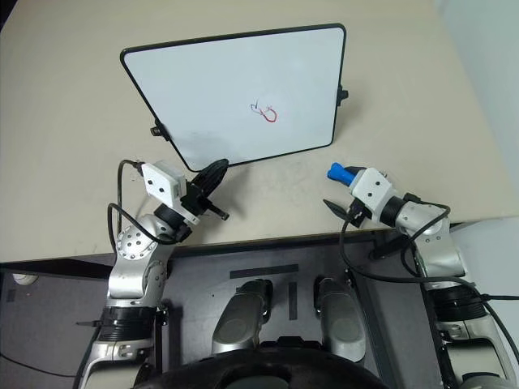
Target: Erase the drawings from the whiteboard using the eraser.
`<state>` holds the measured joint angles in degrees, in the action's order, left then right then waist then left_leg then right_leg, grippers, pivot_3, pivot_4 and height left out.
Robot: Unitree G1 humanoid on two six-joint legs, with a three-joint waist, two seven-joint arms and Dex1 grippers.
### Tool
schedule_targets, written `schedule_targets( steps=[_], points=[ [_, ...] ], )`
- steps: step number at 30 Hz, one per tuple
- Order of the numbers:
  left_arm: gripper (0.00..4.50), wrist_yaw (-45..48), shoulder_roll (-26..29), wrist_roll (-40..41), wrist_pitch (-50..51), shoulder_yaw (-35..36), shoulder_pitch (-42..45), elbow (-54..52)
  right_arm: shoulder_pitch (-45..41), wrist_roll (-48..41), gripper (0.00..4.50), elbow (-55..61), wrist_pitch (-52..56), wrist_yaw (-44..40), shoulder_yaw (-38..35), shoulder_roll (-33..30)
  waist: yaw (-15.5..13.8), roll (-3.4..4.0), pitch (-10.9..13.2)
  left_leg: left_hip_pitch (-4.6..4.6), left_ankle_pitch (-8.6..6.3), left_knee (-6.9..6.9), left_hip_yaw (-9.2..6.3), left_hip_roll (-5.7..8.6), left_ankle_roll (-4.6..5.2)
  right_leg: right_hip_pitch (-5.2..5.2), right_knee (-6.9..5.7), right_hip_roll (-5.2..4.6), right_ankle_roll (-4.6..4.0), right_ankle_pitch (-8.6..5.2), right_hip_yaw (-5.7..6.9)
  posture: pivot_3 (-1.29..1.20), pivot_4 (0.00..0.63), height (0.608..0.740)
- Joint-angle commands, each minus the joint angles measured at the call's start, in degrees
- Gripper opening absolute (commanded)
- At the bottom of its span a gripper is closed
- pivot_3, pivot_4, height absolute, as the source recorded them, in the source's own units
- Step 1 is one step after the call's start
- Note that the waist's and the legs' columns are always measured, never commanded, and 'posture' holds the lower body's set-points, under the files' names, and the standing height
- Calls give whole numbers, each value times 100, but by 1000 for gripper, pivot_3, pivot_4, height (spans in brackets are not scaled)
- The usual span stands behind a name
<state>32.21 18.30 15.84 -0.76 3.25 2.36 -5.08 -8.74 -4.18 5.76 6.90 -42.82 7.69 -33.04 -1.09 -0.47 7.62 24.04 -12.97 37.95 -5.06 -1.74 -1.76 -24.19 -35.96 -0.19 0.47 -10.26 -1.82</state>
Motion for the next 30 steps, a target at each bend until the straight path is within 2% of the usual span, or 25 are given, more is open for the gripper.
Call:
schedule_targets(
  steps=[1, 12, 16, 26, 30],
  points=[
    [0, -18, -26, 2, -74, -35, -29, -301, -2, -16, 4451, 128, 50, -70, -101, -115, -2, 0, 0, 0, 0, 0, 0, 0, 0, 0, 0, 0, 6, -4, 0, 0, 150, 740],
    [0, -55, -53, -20, -71, -28, -42, -318, -182, 73, 4451, -235, 114, 17, -74, -87, -8, 0, 0, -1, 5, 3, 0, 0, 3, 3, -1, 0, 14, -6, 0, 0, 150, 740],
    [0, -64, -57, -24, -78, -27, -39, -322, -208, 154, 3578, -270, 142, 87, -74, -107, -13, 0, 0, -1, 8, 5, 0, 0, 4, 4, -2, -1, 17, -6, 0, 0, 150, 740],
    [0, -58, -78, -31, -95, -39, 21, -252, -285, 295, 60, -284, 200, 178, -79, -91, -8, 0, 0, -2, 2, 2, -1, 0, 1, 3, -1, 0, -9, 8, 0, 0, 150, 740],
    [0, -53, -85, -36, -104, -37, 59, -207, -351, 390, 23, -276, 79, 189, -49, -117, -7, 0, 0, -2, 1, 2, -1, 0, 1, 4, 0, 0, -9, 7, 0, 0, 150, 740]
  ],
)
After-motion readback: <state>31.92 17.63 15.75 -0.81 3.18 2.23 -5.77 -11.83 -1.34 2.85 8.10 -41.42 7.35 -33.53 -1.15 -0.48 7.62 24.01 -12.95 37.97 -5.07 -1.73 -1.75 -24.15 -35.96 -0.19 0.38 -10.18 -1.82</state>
